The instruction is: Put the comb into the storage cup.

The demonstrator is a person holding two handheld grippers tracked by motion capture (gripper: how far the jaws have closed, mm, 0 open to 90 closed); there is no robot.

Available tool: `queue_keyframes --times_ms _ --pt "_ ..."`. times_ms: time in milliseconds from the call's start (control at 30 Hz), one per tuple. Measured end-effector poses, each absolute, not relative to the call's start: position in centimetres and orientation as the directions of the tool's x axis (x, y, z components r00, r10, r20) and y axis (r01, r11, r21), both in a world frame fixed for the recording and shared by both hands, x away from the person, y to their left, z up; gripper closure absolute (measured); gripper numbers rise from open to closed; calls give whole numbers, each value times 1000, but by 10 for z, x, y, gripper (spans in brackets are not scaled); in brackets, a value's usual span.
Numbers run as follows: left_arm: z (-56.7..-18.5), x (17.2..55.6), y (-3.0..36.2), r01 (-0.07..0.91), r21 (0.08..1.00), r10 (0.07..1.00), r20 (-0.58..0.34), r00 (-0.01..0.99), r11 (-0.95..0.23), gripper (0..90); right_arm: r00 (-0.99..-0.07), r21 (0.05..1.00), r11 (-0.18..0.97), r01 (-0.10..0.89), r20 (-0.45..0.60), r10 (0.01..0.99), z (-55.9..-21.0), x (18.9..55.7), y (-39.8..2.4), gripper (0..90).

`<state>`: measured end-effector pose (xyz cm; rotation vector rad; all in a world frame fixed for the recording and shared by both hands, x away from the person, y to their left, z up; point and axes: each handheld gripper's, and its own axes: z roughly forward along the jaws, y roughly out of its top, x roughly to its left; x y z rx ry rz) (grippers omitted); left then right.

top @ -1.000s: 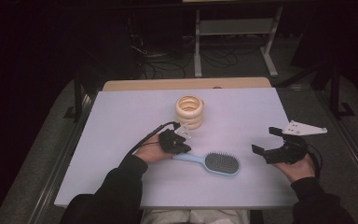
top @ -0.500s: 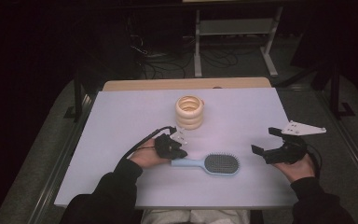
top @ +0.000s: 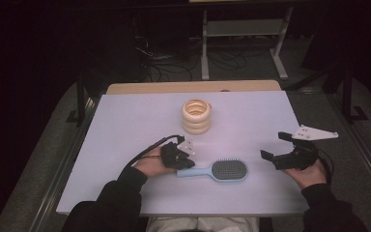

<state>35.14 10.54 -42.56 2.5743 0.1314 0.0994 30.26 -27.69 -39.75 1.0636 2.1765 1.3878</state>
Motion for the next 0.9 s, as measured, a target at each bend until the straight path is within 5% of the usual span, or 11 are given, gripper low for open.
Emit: queue_keyframes --times_ms 900 --pt "-418 344 106 35 467 60 39 997 -883 900 -664 883 240 403 102 740 -397 302 -277 0"
